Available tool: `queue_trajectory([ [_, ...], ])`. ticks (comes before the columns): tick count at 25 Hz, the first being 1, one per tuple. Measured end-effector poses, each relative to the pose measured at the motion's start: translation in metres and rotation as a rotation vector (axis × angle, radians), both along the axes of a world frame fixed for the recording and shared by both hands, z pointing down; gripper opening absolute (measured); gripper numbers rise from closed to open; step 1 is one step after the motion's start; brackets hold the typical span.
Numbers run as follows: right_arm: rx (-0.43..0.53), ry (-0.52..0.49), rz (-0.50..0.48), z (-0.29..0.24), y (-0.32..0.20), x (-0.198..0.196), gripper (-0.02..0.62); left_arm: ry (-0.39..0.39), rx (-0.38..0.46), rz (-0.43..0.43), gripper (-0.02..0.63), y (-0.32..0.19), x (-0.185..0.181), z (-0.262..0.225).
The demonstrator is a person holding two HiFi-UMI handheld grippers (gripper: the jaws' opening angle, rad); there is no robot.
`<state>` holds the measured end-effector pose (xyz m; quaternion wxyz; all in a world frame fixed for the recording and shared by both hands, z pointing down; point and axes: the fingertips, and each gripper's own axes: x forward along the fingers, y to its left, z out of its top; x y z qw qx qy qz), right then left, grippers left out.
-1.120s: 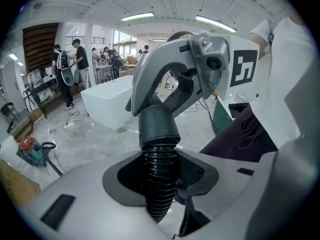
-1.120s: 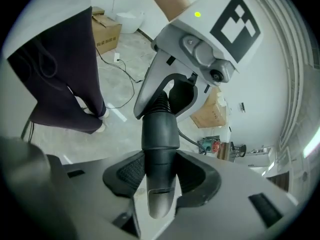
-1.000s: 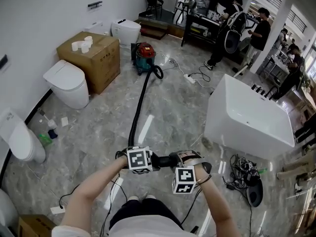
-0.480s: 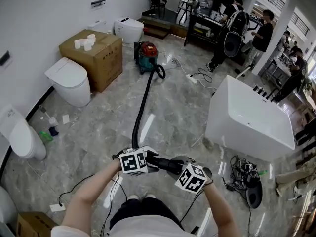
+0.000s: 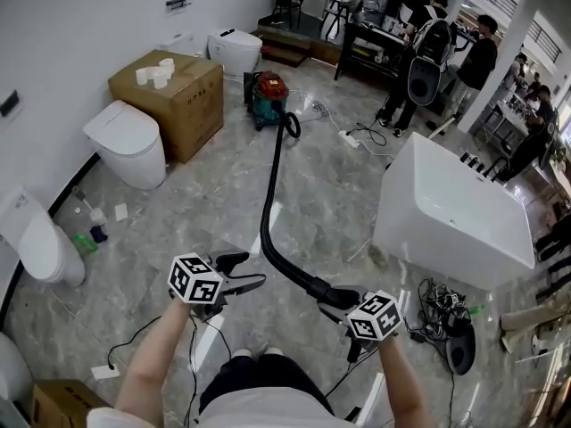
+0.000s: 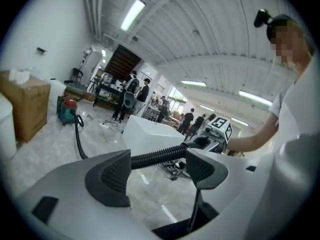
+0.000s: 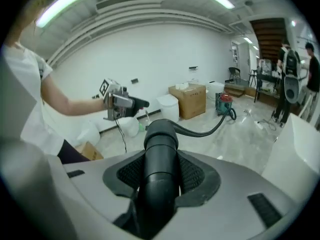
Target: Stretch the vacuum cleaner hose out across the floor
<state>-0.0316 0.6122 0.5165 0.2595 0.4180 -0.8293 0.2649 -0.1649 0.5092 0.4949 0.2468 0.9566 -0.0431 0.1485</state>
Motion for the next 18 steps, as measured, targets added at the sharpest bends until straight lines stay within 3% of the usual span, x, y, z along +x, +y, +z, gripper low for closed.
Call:
queue_trajectory([
  [3,-0.004,-0.192,0.106,-0.005,0.000,0.000,0.181,0.060,-0.114,-0.057,0.330,0.005,-0.006,0.009],
  [10,0.008,-0.749,0.344,-0.029,-0.005,0.003,0.181,0.138,-0.274,-0.083,0.330,0.022,0.002,0.020],
  [18,0.053,-1.233,0.605,-0.037,-0.032,0.024,0.181,0.164,-0.310,-0.058,0.330,0.039,0.008,0.024],
])
